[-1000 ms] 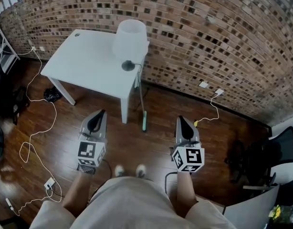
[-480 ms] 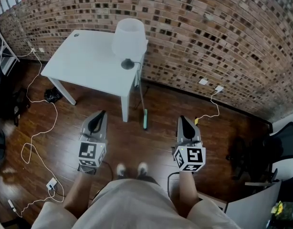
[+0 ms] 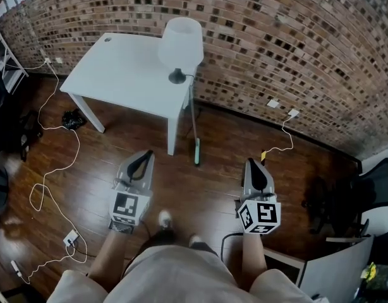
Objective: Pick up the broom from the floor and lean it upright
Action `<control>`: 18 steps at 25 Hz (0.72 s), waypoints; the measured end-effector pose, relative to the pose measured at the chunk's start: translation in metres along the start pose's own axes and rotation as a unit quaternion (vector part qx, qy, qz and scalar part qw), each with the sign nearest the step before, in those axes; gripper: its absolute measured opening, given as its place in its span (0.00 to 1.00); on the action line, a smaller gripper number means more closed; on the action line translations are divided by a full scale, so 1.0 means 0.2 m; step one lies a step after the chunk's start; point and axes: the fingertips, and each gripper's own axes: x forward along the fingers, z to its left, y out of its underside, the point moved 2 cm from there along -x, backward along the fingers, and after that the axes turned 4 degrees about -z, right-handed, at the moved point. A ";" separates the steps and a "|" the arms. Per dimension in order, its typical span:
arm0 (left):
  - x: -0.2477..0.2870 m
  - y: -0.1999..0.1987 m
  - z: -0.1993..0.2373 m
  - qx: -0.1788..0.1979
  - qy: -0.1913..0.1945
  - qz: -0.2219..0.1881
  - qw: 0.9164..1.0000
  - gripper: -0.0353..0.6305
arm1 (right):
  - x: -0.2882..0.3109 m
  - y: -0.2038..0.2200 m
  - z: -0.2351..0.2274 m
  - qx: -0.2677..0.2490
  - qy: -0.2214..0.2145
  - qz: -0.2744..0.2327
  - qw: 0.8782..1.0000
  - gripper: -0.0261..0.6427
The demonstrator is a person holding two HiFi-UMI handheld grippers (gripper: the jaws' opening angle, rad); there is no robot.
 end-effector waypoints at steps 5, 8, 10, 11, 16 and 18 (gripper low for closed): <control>-0.14 0.00 -0.14 -0.002 -0.001 0.013 1.000 0.05 | -0.18 0.03 -0.01 0.003 -0.005 0.006 1.000 0.06; -0.24 -0.01 -0.26 0.008 -0.001 0.015 1.000 0.05 | -0.33 0.06 -0.02 0.010 -0.010 0.006 1.000 0.06; -0.33 0.00 -0.35 0.011 -0.008 0.017 1.000 0.05 | -0.45 0.09 -0.01 0.011 -0.019 0.005 1.000 0.06; -0.39 0.01 -0.42 0.010 -0.012 0.018 1.000 0.05 | -0.52 0.11 -0.02 0.011 -0.024 0.005 1.000 0.06; -0.65 -0.02 -0.78 0.008 -0.024 0.024 0.999 0.05 | -0.90 0.17 -0.09 0.022 -0.035 -0.001 0.999 0.06; -0.76 -0.05 -0.91 0.004 -0.037 0.018 0.999 0.05 | -1.04 0.19 -0.13 0.029 -0.040 0.001 0.999 0.06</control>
